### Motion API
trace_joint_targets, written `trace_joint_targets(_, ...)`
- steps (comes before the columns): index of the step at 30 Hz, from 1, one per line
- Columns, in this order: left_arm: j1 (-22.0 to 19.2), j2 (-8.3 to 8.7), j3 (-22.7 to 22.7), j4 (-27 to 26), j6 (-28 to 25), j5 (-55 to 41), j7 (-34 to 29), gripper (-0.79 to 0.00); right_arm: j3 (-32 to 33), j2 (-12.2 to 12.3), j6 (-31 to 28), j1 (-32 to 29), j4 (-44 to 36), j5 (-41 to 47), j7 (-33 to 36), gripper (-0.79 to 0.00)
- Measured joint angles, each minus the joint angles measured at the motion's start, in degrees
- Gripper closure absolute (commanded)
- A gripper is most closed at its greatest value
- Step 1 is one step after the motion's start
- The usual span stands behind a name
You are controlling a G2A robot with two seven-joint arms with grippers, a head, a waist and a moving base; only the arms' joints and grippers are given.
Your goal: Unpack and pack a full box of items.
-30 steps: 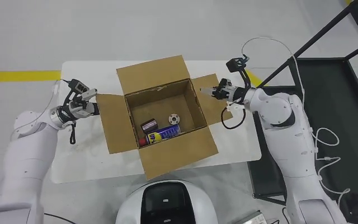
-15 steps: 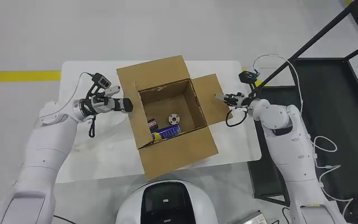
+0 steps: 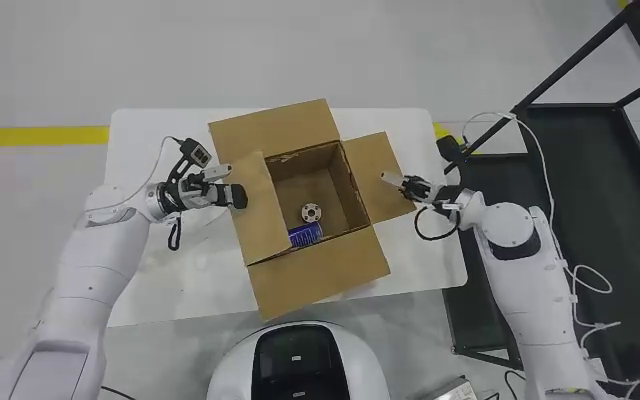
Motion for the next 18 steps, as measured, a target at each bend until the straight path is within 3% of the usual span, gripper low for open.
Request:
trace_joint_targets(2, 0.0, 0.06, -0.2, 0.0, -0.3, 0.5, 0.2, -0.785, 0.5, 0.1, -1.8, -0.7, -0.4, 1.5, -1.3, -0.785)
trace_joint_targets(8, 0.1, 0.23, -0.6, -0.2, -0.5, 1.6, 0.8, -0.785, 0.0, 0.6, -3.3, -1.2, -0.3, -8.2, -3.0, -0.785)
trace_joint_targets(18, 0.6, 0.32, -0.8, -1.3, -0.5, 2.9, 2.0, -0.785, -0.2, 0.6, -3.6, -1.0, -0.3, -6.9, -3.1, -0.785)
